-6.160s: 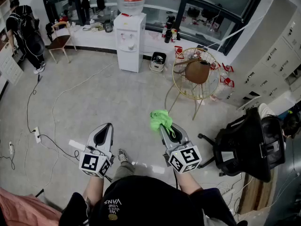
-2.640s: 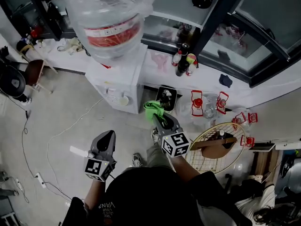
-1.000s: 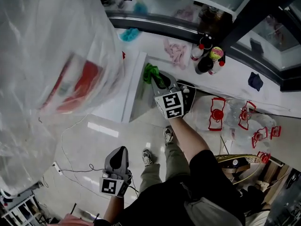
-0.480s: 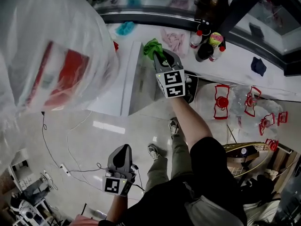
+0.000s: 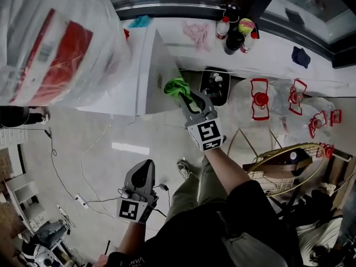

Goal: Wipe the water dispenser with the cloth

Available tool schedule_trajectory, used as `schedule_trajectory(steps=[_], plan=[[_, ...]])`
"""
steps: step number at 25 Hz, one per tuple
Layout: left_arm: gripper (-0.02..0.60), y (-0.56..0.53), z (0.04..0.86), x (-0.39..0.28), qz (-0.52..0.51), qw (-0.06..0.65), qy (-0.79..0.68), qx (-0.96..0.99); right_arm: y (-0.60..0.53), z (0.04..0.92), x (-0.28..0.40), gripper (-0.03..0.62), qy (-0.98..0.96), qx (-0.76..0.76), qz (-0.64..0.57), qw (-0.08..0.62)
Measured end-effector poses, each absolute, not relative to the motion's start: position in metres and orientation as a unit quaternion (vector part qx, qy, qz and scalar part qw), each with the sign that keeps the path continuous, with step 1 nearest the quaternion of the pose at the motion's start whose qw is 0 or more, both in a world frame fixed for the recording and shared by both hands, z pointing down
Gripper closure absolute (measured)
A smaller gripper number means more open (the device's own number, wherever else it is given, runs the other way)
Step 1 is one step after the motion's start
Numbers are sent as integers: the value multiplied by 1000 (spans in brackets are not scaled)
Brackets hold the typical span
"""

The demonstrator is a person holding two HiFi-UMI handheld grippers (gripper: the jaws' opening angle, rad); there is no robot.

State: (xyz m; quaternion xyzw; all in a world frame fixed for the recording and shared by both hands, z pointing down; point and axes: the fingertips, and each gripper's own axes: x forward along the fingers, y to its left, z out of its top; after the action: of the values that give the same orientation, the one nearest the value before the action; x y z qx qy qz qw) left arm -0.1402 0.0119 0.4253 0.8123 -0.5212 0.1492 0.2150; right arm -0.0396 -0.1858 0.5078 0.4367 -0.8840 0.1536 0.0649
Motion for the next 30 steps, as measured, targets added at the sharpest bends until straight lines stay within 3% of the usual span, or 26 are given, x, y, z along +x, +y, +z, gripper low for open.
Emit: schedule_trajectory(steps=[12, 23, 30], plan=[[580, 2, 434, -133, 149, 226, -525, 807, -128, 548, -95, 510, -904, 354, 230, 71], [580, -36, 440, -133, 138, 228, -564, 782, -242, 576, -86, 510, -895, 374, 213, 114], [580, -58, 446, -125, 140, 236, -569, 775, -327, 581, -78, 511, -872, 420, 232, 96]])
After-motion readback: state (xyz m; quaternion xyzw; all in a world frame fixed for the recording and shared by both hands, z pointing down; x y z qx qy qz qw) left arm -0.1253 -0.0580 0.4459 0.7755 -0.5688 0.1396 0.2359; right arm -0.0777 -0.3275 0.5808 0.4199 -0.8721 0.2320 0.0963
